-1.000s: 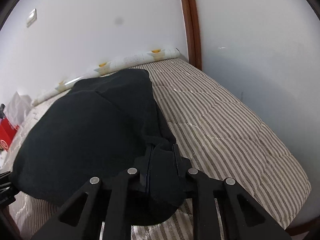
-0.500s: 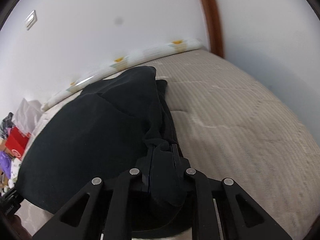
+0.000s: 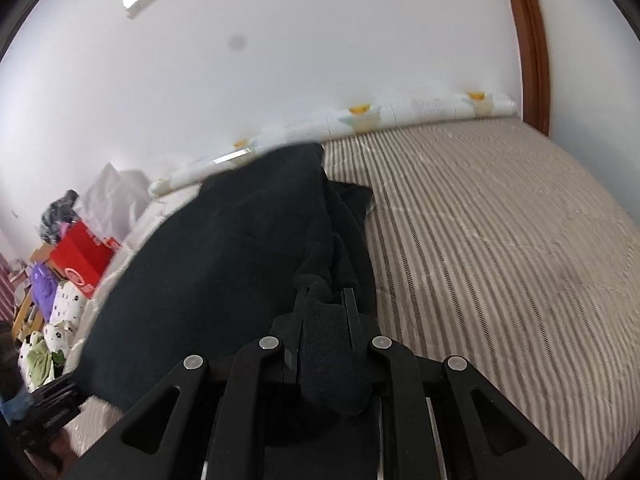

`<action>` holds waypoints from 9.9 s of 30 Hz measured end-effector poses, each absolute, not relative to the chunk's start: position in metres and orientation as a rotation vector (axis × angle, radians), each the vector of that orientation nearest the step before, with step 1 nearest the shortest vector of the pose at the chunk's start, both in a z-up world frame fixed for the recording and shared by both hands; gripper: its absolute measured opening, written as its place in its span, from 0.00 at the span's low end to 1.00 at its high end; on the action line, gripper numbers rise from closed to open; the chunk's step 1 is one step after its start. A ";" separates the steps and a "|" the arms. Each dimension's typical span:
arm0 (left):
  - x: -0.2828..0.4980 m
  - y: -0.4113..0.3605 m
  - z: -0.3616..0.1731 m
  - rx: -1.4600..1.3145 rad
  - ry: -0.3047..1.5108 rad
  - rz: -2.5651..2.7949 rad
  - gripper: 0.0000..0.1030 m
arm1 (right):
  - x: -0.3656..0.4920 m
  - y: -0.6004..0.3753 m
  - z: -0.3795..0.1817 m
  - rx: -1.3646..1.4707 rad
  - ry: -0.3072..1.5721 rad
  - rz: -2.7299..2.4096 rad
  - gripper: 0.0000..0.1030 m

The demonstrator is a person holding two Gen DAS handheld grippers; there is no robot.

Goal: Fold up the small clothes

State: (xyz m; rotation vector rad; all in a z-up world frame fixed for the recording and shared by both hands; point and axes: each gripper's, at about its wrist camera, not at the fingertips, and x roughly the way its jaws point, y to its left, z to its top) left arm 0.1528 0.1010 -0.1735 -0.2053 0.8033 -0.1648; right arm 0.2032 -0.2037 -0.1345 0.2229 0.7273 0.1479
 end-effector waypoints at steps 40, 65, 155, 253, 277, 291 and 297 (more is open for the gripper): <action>0.165 0.049 -0.178 -0.066 0.838 -0.260 0.15 | 0.219 -0.247 -0.163 0.358 0.839 0.253 0.20; 0.157 0.037 -0.153 0.054 0.809 -0.269 0.38 | 0.162 -0.225 -0.159 -0.056 0.774 0.105 0.16; 0.175 0.053 -0.147 0.013 0.865 -0.227 0.55 | 0.187 -0.207 -0.155 -0.103 0.868 0.118 0.32; 0.102 0.060 -0.076 -0.099 0.805 -0.143 0.80 | 0.091 -0.193 -0.075 -0.038 0.760 -0.026 0.71; -0.007 0.027 -0.022 -0.047 0.683 -0.158 0.88 | -0.041 -0.209 -0.032 0.035 0.670 -0.147 1.00; -0.014 0.024 -0.022 -0.043 0.680 -0.159 0.88 | -0.050 -0.210 -0.031 0.023 0.676 -0.177 1.00; -0.014 0.028 -0.022 -0.050 0.680 -0.152 0.88 | -0.052 -0.205 -0.030 0.016 0.673 -0.175 1.00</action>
